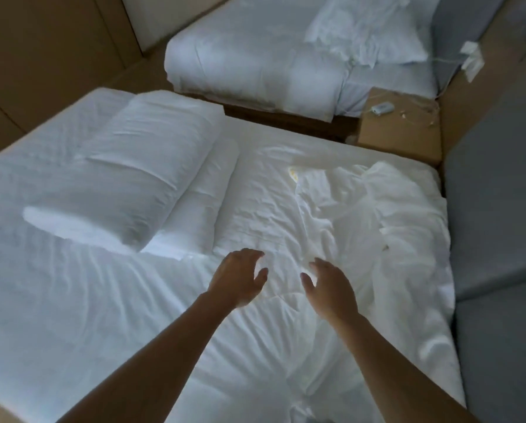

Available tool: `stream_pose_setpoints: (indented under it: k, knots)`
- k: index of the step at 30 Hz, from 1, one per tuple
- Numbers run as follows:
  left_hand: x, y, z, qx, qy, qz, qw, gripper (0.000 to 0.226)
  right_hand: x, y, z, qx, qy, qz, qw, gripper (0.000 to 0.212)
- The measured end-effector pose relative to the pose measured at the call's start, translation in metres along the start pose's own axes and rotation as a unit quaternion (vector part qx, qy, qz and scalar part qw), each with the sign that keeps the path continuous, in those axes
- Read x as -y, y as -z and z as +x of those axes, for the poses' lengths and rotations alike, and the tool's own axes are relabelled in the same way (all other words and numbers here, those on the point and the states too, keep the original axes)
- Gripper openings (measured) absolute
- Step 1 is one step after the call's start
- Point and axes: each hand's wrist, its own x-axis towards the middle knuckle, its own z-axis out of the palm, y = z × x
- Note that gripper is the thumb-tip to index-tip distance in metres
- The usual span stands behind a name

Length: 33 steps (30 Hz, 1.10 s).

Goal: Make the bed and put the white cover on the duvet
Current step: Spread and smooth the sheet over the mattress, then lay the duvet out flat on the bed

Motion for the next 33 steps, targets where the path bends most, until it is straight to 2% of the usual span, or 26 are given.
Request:
stream_pose_setpoints:
  k: [4, 6, 9, 12, 14, 17, 19, 23, 28, 33]
  knots:
    - [0.053, 0.049, -0.085, -0.075, -0.023, -0.061, 0.995, 0.049, 0.053, 0.025, -0.095, -0.089, 0.052, -0.005, 0.995, 0.046]
    - [0.079, 0.067, -0.132, -0.114, -0.022, -0.133, 0.984, 0.038, 0.08, 0.037, -0.144, -0.099, 0.029, 0.037, 0.994, 0.046]
    - [0.107, 0.09, -0.196, -0.138, -0.005, -0.267, 0.954, 0.013, 0.122, 0.049, -0.206, -0.147, -0.045, 0.167, 0.974, 0.034]
    - [0.126, 0.118, -0.245, -0.13, 0.026, -0.351, 0.927, 0.015, 0.156, 0.049, -0.243, -0.176, -0.092, 0.246, 0.949, 0.02]
    - [0.141, 0.136, -0.265, -0.131, 0.038, -0.361, 0.923, 0.014, 0.178, 0.047, -0.257, -0.171, -0.102, 0.272, 0.941, 0.018]
    - [0.163, 0.154, -0.283, -0.122, 0.046, -0.324, 0.937, 0.011, 0.209, 0.04, -0.269, -0.15, -0.1, 0.293, 0.939, 0.019]
    - [0.177, 0.162, -0.288, -0.131, 0.041, -0.255, 0.957, 0.012, 0.232, 0.032, -0.27, -0.131, -0.096, 0.297, 0.941, 0.022]
    - [0.202, 0.176, -0.283, -0.111, 0.02, -0.045, 0.993, 0.051, 0.282, 0.005, -0.259, -0.077, -0.066, 0.29, 0.952, 0.036]
    - [0.23, 0.189, -0.249, -0.062, 0.028, 0.144, 0.987, 0.081, 0.34, -0.046, -0.251, -0.057, -0.066, 0.287, 0.954, 0.046]
    - [0.271, 0.192, -0.164, -0.019, 0.024, 0.196, 0.98, 0.11, 0.402, -0.091, -0.2, -0.063, -0.085, 0.308, 0.946, 0.055]
